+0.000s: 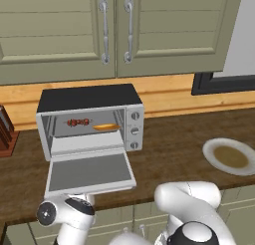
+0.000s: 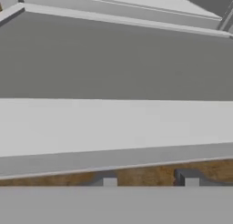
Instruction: Pick up the kebab skewer and baguette bread, and place them inside the toaster oven. Close the toaster oven door and start by setting the timer.
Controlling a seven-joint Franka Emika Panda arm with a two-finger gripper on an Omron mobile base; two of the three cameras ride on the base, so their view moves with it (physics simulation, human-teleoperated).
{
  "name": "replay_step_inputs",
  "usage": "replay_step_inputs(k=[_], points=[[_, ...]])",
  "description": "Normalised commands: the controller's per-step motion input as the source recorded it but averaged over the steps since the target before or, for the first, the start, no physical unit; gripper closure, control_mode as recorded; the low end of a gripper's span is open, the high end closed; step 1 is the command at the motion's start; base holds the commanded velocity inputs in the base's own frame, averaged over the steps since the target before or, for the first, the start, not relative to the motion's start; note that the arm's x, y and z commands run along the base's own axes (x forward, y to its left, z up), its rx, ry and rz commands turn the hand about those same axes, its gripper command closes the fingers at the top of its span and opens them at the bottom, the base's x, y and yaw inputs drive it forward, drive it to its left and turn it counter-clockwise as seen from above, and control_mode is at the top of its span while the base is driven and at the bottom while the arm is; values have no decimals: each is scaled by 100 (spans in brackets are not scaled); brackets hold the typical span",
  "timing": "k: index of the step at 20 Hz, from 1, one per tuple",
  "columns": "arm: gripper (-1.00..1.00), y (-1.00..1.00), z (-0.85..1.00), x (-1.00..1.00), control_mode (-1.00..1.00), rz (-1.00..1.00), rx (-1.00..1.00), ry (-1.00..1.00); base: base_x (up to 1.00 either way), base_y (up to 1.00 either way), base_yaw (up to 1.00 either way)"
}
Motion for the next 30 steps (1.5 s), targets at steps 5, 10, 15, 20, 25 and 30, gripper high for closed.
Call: replay_step_inputs(k=[5,10,15,20,25,30], points=[[-100,0,37,46,-100,0,8,-7,0,0,0],[-100,0,51,53,-100,0,11,-4,0,0,0],[-100,0,55,40,-100,0,8,-4,0,0,0],[-100,0,57,32,-100,0,3,-5,0,0,0],[-100,0,59,32,-100,0,2,-4,0,0,0],[-100,0,57,29,-100,0,2,-3,0,0,0]])
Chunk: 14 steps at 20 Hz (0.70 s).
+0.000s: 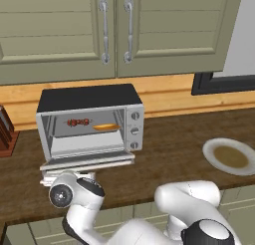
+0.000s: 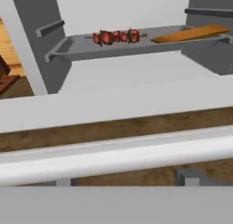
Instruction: Pick up the kebab skewer and baguette bread, and place them inside the toaster oven. Close the toaster oven door and start by setting the timer.
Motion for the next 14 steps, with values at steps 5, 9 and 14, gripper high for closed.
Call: replay_step_inputs(k=[5,9,14], points=[[-100,0,50,32,-100,0,2,-2,0,0,0],[-100,0,51,40,-100,0,2,-1,0,0,0],[-100,-2,52,46,-100,0,3,-1,0,0,0]])
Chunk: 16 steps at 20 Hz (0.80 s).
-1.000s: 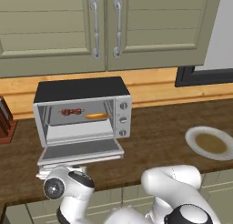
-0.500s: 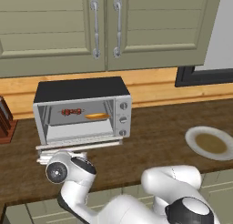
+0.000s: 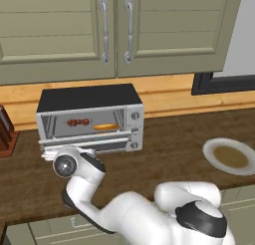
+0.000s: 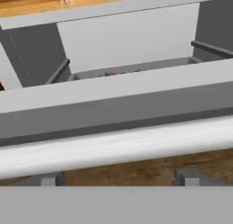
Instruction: Pick up the kebab skewer and baguette bread, and place them inside the toaster oven. Close the toaster oven door and start by setting the timer.
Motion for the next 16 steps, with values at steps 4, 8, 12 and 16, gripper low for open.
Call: replay_step_inputs(k=[4,8,12,16], points=[[-100,-2,38,51,-100,0,2,0,0,0,0],[-100,0,12,41,-100,0,0,0,0,0,0],[-100,0,1,30,-100,0,0,0,0,0,0],[-100,-1,0,39,-100,0,0,0,0,0,0]])
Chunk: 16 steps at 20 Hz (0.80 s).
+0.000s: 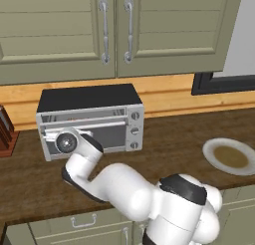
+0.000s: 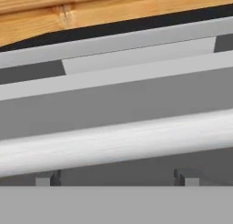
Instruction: Pick up the kebab skewer and baguette bread, and place them inside the toaster oven. Close the toaster oven door and start by setting the timer.
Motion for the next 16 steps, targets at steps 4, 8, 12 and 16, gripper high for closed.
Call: replay_step_inputs(k=[4,8,12,16], points=[[-100,0,0,49,-100,0,0,0,0,0,0],[-100,0,-2,28,-100,0,0,-1,0,0,0],[-100,0,-7,20,-100,0,0,-4,0,0,0],[-100,0,0,44,-100,0,0,-2,0,0,0]])
